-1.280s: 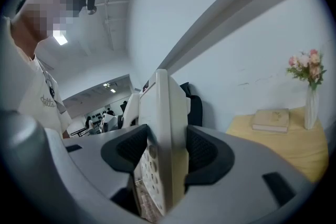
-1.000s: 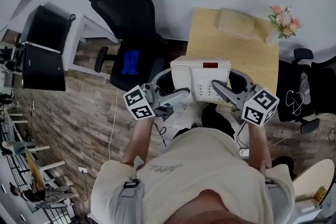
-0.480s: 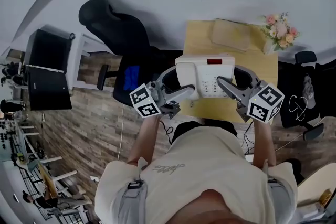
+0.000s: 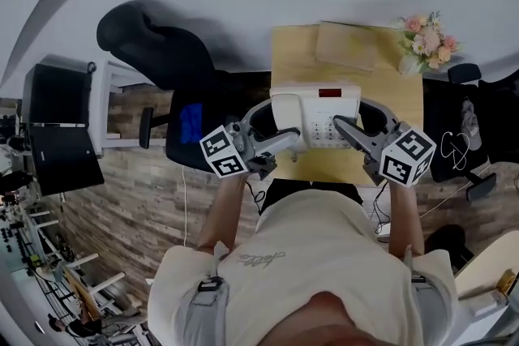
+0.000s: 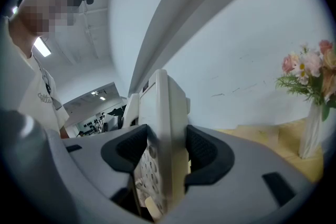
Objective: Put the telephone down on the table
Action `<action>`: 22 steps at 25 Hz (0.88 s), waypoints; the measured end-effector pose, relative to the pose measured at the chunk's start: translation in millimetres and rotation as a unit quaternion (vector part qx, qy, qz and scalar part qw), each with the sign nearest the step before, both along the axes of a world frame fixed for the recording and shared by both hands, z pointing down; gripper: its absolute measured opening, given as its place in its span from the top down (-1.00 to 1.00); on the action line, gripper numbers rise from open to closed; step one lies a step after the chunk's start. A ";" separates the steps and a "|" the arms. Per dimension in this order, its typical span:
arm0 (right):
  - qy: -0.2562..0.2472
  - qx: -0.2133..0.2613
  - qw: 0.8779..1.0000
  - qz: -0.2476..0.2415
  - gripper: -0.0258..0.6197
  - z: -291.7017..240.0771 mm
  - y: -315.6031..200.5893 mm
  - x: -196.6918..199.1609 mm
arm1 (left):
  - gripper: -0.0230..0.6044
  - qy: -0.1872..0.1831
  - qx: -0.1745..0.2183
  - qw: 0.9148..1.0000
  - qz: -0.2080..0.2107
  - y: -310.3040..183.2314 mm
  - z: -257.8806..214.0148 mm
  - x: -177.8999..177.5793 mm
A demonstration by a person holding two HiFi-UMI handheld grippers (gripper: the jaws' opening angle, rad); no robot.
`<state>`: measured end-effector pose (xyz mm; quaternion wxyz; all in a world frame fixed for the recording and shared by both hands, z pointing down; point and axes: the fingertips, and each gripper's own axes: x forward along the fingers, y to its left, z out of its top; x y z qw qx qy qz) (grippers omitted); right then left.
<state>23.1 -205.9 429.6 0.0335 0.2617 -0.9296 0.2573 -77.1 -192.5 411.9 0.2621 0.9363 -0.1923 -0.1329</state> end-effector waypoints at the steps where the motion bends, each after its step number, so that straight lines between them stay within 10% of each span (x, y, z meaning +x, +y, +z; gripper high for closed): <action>1: 0.002 -0.002 1.000 0.005 0.24 1.6 0.4 -0.6 | -0.27 0.001 -0.004 1.000 0.005 -0.4 2.6 -0.6; 22: 0.011 -0.143 0.989 0.039 0.24 146.8 -61.5 -75.5 | -0.27 -0.020 -0.153 0.985 0.070 -75.9 146.7 -74.3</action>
